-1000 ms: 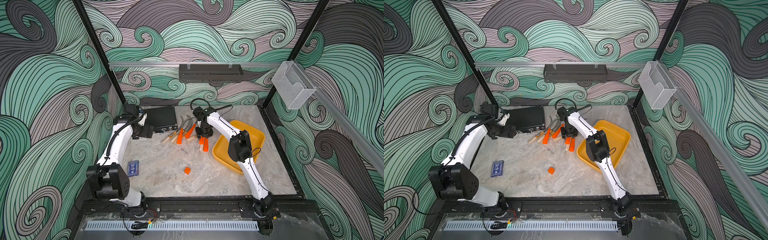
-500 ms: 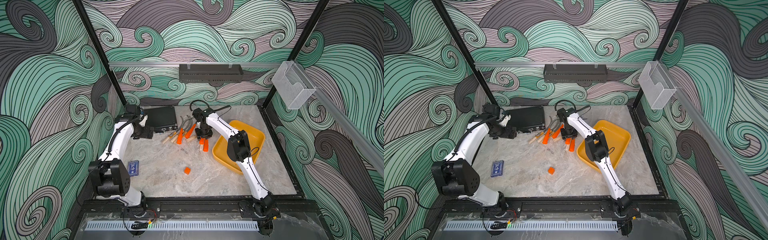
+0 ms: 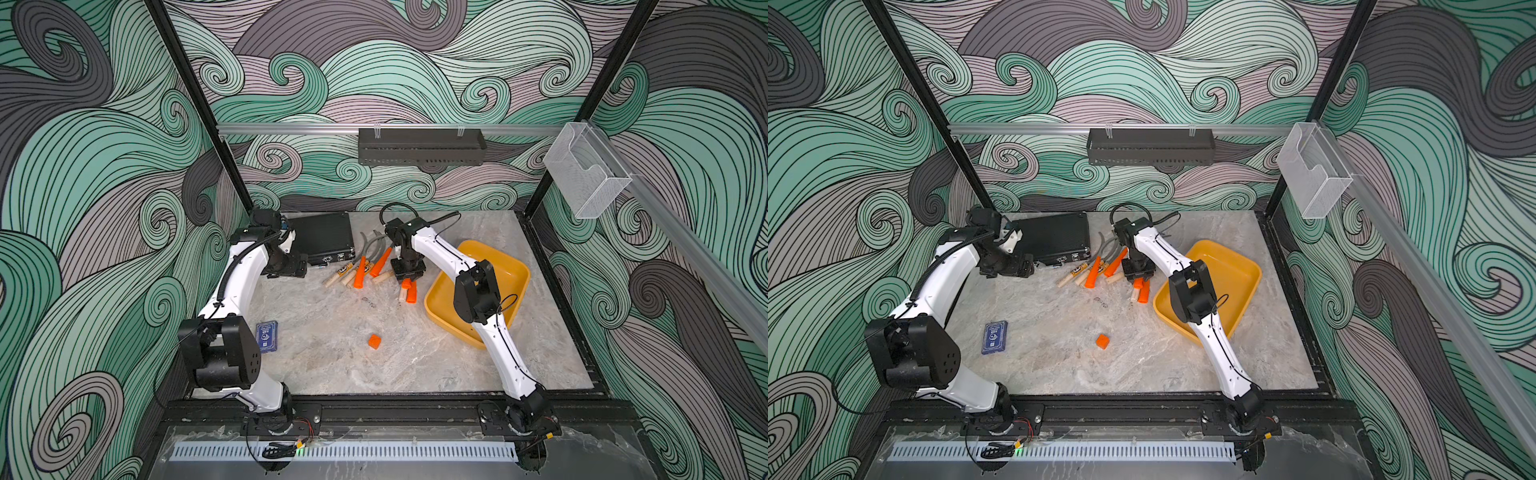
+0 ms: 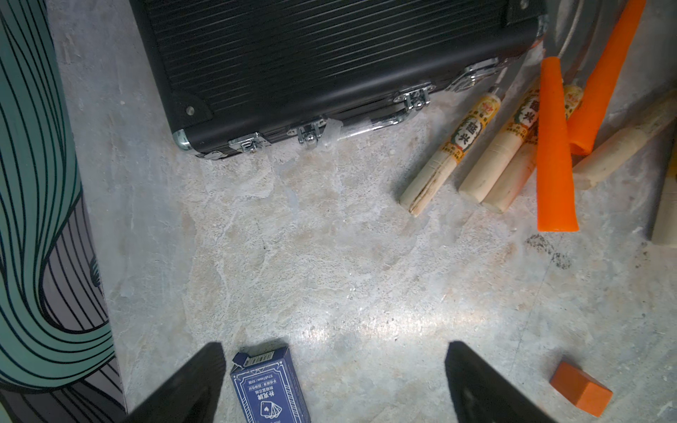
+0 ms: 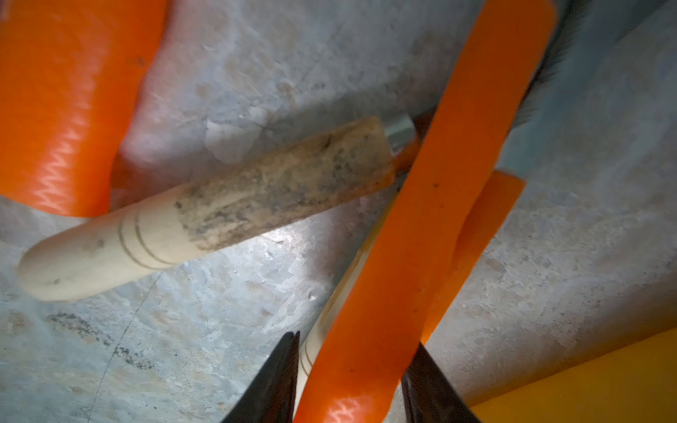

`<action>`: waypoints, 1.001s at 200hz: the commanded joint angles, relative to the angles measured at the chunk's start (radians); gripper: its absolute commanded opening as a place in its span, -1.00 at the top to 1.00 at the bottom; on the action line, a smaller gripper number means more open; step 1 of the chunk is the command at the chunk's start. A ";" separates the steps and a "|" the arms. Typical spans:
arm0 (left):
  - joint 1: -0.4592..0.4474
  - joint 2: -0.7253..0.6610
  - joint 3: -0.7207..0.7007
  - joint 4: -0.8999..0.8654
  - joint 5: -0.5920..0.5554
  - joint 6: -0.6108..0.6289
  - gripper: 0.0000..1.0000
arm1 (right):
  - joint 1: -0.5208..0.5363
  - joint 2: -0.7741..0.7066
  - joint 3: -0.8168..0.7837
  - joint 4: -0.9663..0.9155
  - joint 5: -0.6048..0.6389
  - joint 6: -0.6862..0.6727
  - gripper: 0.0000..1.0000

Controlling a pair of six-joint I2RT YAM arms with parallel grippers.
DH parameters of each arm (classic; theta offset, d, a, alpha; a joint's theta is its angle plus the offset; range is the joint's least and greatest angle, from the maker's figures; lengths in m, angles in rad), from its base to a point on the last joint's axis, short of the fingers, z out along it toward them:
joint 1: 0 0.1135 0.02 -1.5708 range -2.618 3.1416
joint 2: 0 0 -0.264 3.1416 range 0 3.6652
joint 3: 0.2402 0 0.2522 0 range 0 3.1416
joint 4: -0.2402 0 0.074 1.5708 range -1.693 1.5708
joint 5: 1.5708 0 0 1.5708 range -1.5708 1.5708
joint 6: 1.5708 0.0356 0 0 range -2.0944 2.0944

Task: Put small sickles into storage boxes
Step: Pick up the sickle at the center of the board.

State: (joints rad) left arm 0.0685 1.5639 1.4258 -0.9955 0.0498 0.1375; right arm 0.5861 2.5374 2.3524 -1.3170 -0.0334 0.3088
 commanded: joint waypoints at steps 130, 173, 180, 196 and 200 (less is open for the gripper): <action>-0.003 0.016 0.056 -0.048 0.047 -0.001 -0.87 | -0.001 -0.057 -0.048 -0.010 -0.032 0.025 0.40; -0.004 0.019 0.071 -0.050 0.046 -0.002 -0.87 | -0.011 -0.112 -0.075 -0.009 -0.055 0.010 0.61; -0.003 0.018 0.070 -0.050 0.044 -0.001 -0.87 | -0.013 -0.123 -0.080 -0.010 -0.064 0.008 0.61; -0.003 0.015 0.071 -0.054 0.043 0.000 -0.87 | -0.021 -0.149 -0.093 -0.010 -0.089 0.001 0.63; -0.003 0.015 0.071 -0.054 0.043 0.000 -0.87 | -0.024 -0.158 -0.099 -0.008 -0.094 0.000 0.64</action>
State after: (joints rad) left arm 0.0685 1.5696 1.4574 -1.0149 0.0826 0.1383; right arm 0.5777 2.4699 2.2711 -1.3098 -0.0898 0.3233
